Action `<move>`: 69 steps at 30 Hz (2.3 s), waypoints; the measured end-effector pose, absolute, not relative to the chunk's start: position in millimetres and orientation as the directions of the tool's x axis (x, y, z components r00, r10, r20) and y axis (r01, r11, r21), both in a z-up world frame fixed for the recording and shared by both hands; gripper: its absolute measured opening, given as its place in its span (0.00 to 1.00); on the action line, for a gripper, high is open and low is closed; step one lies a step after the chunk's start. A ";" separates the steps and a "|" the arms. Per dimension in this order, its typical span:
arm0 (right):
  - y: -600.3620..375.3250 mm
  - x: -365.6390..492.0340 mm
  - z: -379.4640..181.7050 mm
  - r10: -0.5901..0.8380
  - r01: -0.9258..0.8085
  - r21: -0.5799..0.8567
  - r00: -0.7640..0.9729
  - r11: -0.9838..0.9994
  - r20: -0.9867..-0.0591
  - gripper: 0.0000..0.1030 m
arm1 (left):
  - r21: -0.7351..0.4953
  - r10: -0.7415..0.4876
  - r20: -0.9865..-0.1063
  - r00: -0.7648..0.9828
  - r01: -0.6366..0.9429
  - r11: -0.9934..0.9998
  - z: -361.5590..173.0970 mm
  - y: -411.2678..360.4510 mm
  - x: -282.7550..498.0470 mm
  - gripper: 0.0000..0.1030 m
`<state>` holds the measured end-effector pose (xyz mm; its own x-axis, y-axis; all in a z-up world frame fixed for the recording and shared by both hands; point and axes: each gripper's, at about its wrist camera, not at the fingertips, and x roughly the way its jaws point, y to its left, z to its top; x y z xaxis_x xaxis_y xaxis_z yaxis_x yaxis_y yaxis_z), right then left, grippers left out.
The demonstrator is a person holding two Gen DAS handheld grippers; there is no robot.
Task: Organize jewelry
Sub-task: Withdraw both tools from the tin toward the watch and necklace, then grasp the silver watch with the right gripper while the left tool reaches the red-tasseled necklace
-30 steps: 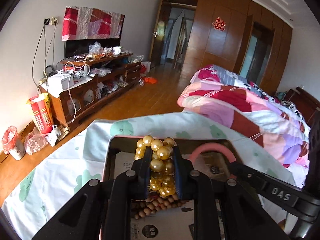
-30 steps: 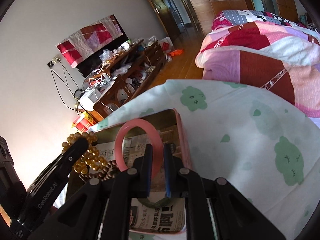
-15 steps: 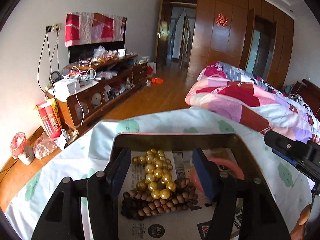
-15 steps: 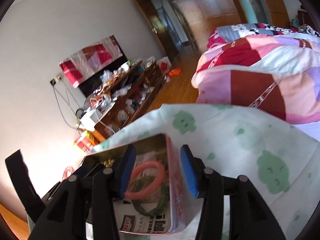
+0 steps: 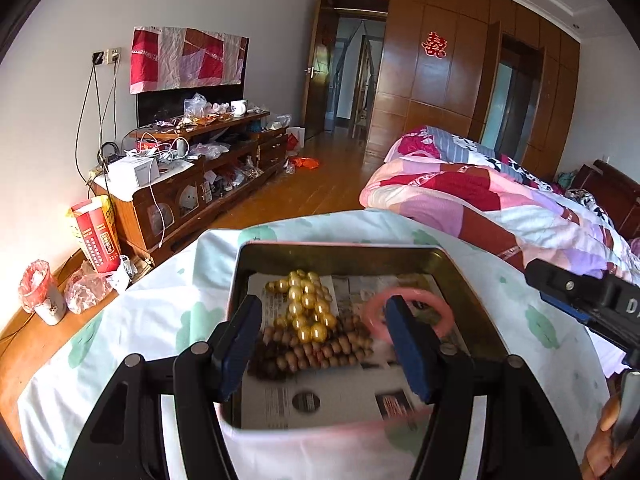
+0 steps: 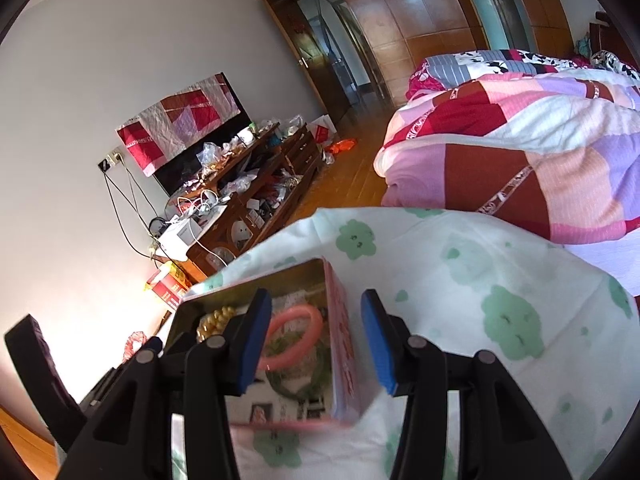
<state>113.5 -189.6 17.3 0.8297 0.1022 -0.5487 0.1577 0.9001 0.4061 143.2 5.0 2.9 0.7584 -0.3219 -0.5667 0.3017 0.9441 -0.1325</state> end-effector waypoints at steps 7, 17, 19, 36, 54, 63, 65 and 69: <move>-191.9 74.8 12.7 0.082 0.169 0.374 0.818 0.912 -0.569 0.49 | -0.162 -0.367 -0.568 0.736 0.337 0.927 4.4 21.2 104.0 0.63; -195.9 25.8 4.4 0.085 0.174 0.361 0.796 0.916 -0.599 0.49 | -0.182 -0.407 -0.593 0.694 0.378 0.908 -1.5 30.5 62.0 0.63; -195.2 17.8 2.8 0.085 0.172 0.356 0.793 0.918 -0.603 0.49 | -0.183 -0.410 -0.598 0.689 0.381 0.907 -3.1 31.8 55.3 0.63; -196.0 -36.6 -26.8 0.124 0.155 0.331 0.718 0.931 -0.685 0.49 | -0.166 -0.429 -0.642 0.635 0.431 0.887 -18.1 31.5 4.3 0.63; -161.4 -57.3 -50.4 0.158 0.059 0.247 0.621 0.967 -0.767 0.29 | -0.117 -0.524 -0.637 0.565 0.601 0.791 -14.1 8.8 -28.9 0.63; -168.6 -64.4 -31.6 0.149 0.058 0.262 0.697 0.963 -0.702 0.27 | -0.115 -0.569 -0.646 0.508 0.672 0.731 -14.8 -12.1 -34.0 0.63; -172.4 -66.7 -22.1 0.119 0.075 0.250 0.727 0.965 -0.677 0.27 | -0.109 -0.575 -0.648 0.500 0.686 0.720 -15.9 -19.2 -33.7 0.63; -180.2 -69.4 -10.3 0.079 0.096 0.232 0.759 0.968 -0.646 0.27 | -0.100 -0.584 -0.656 0.477 0.713 0.694 -18.5 -32.5 -35.5 0.53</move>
<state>-69.4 -180.2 -10.3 0.7594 0.0794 -0.6457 0.0964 0.9679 0.2323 -35.5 -32.5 -18.5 0.4772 -0.5843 -0.6564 0.7126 0.6944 -0.1001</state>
